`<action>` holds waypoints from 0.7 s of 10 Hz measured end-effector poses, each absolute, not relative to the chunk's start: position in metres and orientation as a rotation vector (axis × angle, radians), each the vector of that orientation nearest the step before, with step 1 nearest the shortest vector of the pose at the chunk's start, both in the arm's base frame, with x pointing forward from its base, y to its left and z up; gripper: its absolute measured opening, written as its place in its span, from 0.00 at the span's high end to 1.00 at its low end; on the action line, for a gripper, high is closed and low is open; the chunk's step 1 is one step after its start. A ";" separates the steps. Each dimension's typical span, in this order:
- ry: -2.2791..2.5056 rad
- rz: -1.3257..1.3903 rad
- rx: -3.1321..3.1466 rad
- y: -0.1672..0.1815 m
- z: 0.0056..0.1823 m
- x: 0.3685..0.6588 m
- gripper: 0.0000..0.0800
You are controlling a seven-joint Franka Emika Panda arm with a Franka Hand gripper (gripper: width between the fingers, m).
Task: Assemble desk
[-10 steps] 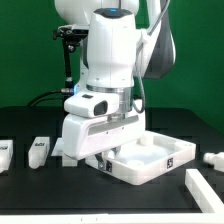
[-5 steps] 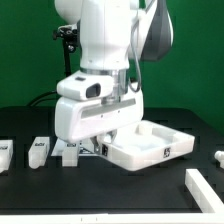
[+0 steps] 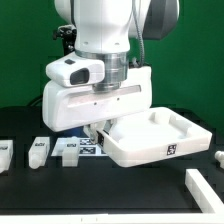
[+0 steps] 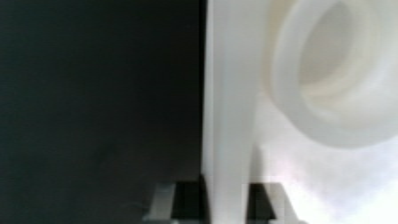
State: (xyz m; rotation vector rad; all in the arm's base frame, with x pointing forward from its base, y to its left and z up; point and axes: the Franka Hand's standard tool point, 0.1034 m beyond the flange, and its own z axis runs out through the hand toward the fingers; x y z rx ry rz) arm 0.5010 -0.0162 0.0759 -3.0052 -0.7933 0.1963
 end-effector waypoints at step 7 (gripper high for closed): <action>-0.151 0.277 -3.111 -0.038 0.074 0.525 0.93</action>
Offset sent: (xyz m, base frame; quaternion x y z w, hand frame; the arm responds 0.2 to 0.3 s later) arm 0.0363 -0.0275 0.0105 -0.0433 -0.0416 0.3767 0.9244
